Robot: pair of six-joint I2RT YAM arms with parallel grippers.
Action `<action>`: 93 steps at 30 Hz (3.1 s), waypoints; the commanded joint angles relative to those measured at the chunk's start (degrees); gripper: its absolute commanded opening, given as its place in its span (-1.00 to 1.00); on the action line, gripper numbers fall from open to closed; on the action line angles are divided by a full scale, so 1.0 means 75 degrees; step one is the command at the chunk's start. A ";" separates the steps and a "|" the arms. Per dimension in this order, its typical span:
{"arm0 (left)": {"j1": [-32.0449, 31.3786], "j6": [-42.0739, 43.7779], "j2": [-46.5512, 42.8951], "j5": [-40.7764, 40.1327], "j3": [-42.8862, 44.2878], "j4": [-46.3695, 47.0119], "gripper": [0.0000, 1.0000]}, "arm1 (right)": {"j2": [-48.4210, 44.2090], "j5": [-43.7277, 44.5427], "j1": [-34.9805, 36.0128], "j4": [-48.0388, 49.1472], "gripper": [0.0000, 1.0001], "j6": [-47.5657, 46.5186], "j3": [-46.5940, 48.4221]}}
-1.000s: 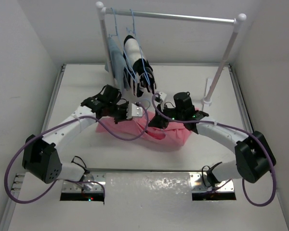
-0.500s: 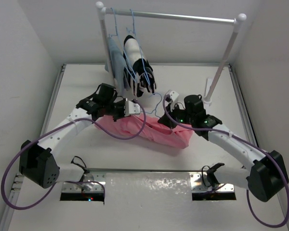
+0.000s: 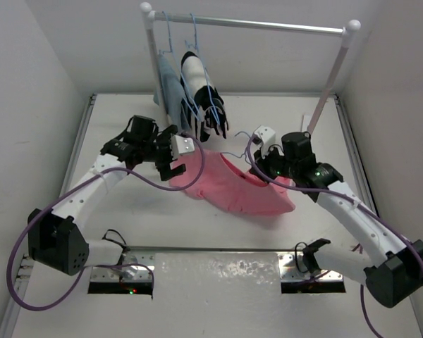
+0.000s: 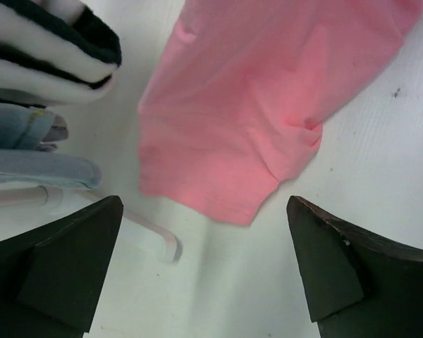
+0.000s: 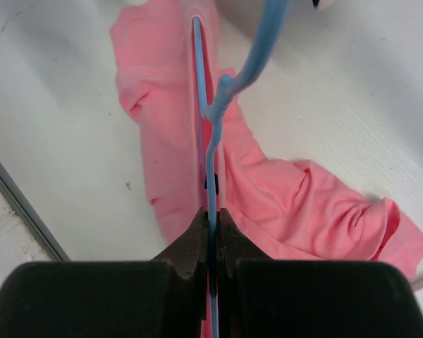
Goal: Place the t-shirt on the hanger
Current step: Place the T-shirt on the hanger, then place the hanger at the clothesline.
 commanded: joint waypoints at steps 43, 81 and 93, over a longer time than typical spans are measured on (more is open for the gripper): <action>0.0111 -0.1622 -0.1161 -0.1020 -0.1134 0.1484 1.00 | 0.3083 0.2768 -0.1020 -0.2995 -1.00 0.1546 0.9483; 0.0345 -0.2022 -0.1877 -0.1277 -0.2190 0.1883 1.00 | 0.5194 0.5078 0.0773 0.1955 -1.00 0.1759 0.8183; 0.0357 -0.2033 -0.1935 -0.1207 -0.2213 0.1859 1.00 | 0.3530 0.4891 0.0773 0.1955 0.38 0.1279 0.6202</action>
